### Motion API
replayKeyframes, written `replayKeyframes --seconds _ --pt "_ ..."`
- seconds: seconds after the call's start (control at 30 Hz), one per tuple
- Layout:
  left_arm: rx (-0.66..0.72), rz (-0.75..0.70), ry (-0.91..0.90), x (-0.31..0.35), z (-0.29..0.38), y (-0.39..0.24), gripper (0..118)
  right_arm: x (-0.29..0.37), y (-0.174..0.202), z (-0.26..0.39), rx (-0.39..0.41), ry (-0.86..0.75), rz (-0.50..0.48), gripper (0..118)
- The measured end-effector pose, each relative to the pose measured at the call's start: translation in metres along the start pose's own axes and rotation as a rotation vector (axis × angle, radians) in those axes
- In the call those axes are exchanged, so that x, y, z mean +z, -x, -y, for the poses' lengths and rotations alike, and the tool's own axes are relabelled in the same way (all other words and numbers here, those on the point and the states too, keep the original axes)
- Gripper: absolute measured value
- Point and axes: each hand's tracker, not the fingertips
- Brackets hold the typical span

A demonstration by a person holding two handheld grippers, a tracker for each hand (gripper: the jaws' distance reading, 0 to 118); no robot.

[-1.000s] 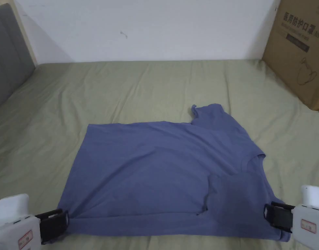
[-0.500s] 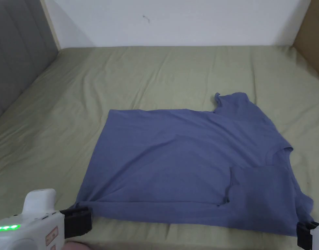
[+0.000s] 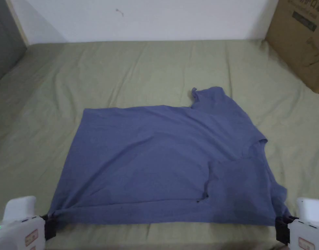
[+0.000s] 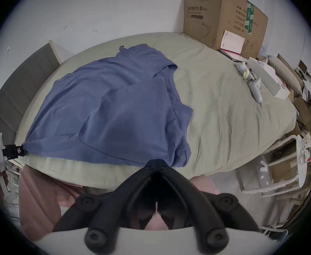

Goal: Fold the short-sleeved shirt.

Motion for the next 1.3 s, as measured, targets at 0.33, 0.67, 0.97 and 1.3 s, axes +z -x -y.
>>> replayKeyframes --seconds 0.33,0.67,0.97,1.3 --pt "-0.036 -0.016 0.008 0.002 -0.010 -0.006 4 -0.033 -0.013 -0.026 0.056 -0.009 0.018 84" --pt "-0.016 -0.027 0.022 0.002 -0.019 -0.001 4 -0.034 -0.009 -0.031 0.055 -0.016 0.018 0" --pt "-0.038 -0.028 -0.015 0.014 -0.071 -0.012 4 -0.006 -0.019 -0.087 -0.064 -0.105 -0.022 0" --pt "-0.008 -0.045 0.011 -0.051 -0.169 -0.013 4 -0.077 -0.033 -0.159 -0.115 -0.051 0.003 0"
